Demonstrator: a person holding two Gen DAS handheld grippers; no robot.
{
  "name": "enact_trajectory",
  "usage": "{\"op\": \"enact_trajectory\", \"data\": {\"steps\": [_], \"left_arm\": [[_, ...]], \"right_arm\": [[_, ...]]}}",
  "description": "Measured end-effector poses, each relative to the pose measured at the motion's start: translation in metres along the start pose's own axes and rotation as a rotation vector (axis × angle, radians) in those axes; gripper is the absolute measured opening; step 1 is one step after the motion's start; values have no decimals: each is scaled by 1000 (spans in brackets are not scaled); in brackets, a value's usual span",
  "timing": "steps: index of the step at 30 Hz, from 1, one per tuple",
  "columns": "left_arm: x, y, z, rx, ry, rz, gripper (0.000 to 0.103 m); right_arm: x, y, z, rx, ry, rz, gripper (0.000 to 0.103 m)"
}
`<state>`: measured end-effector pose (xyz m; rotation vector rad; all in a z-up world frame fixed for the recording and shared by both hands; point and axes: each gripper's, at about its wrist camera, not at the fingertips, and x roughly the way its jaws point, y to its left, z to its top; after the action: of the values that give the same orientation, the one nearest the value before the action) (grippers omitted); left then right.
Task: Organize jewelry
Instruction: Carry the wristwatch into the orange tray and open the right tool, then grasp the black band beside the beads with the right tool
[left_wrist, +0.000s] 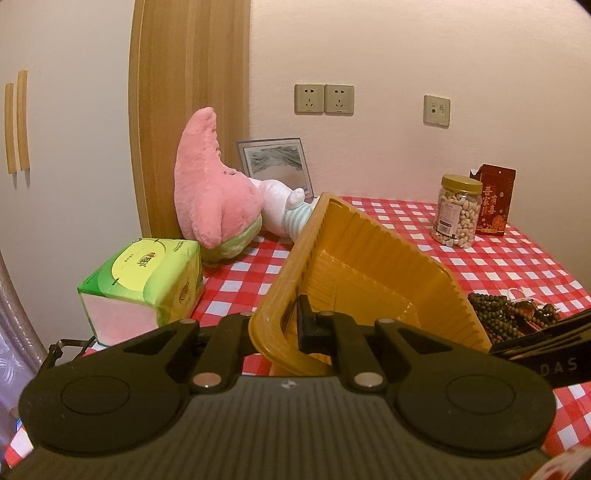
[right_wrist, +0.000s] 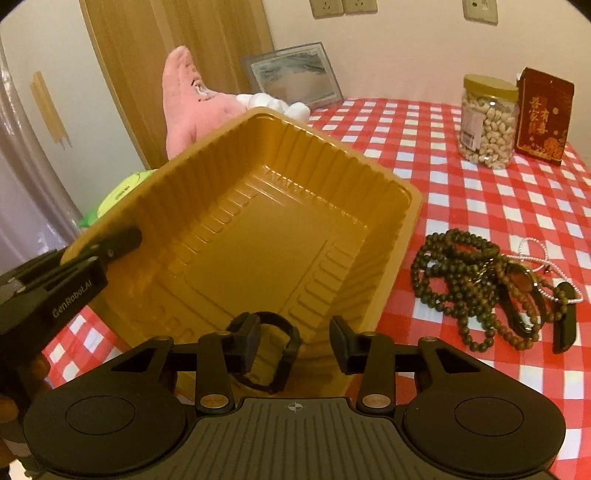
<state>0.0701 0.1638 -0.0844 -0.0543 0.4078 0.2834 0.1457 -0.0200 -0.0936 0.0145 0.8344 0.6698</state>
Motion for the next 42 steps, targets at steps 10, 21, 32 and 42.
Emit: {"op": "enact_trajectory", "data": {"steps": [10, 21, 32, 42], "left_arm": [[0, 0, 0, -2, 2, -2, 9], [-3, 3, -4, -5, 7, 23, 9], [-11, -15, -2, 0, -2, 103, 9], [-11, -19, -1, -12, 4, 124, 9]], "right_arm": [[-33, -55, -9, 183, -20, -124, 42], [-71, -147, -33, 281, -10, -349, 42], [-46, -195, -20, 215, 23, -326, 41], [-8, -205, -4, 138, 62, -279, 39]]}}
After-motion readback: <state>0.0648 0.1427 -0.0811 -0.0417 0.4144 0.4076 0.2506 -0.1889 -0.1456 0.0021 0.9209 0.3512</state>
